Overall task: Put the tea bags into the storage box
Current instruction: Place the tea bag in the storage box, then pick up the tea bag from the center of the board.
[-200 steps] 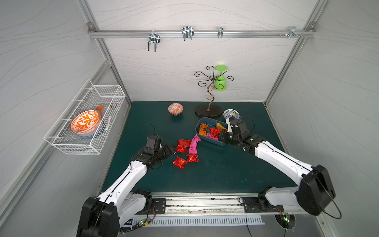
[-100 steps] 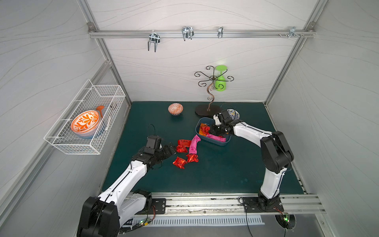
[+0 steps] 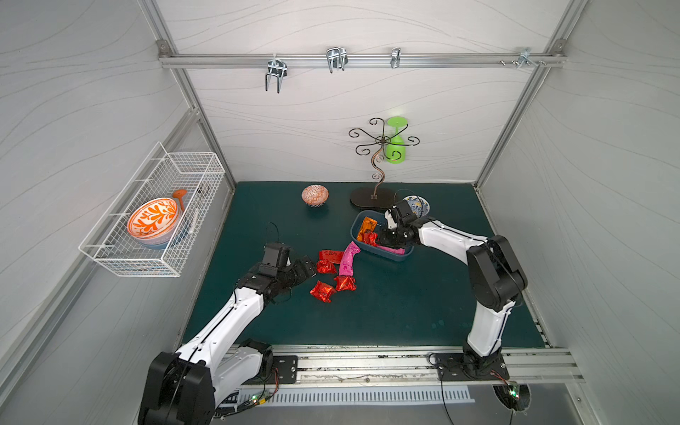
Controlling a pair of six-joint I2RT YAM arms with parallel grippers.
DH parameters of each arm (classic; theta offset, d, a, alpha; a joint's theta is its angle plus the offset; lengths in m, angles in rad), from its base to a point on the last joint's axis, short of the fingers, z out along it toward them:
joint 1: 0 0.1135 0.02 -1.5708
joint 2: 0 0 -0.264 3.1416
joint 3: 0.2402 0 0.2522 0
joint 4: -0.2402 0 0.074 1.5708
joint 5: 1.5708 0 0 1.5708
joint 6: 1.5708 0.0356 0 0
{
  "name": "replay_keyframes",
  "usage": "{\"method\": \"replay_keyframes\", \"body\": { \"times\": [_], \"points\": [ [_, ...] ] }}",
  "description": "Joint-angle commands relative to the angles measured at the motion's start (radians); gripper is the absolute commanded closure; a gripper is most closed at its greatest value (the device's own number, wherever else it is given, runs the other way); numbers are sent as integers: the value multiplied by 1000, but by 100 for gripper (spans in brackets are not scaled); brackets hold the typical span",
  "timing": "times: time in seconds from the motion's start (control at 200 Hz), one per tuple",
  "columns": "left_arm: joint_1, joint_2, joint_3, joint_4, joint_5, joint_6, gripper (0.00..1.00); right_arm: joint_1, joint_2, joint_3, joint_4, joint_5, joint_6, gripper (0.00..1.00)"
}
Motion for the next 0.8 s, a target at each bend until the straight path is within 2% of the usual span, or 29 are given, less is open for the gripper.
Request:
{"method": "replay_keyframes", "body": {
  "times": [0.0, 0.115, 0.31, 0.535, 0.64, 0.795],
  "points": [
    [-3, -4, 41, 6, -6, 17, 3, 44, -110, 11, -49, 57, -39, 54],
    [-3, -2, 46, 6, -8, 19, 3, 107, -169, -12, -56, 75, -34, 49],
    [-3, 3, 48, 8, -9, 20, 3, 232, -194, -57, -1, 62, 44, 46],
    [-3, 0, 49, -1, -1, 20, 3, 337, -86, 4, 20, 75, 96, 44],
    [-3, -13, 46, -9, -8, 21, 3, 350, -27, 30, -12, 133, 149, 44],
    [-3, -34, 20, -1, -15, 11, 3, 346, 25, 14, 45, 157, 218, 44]
  ]
}}
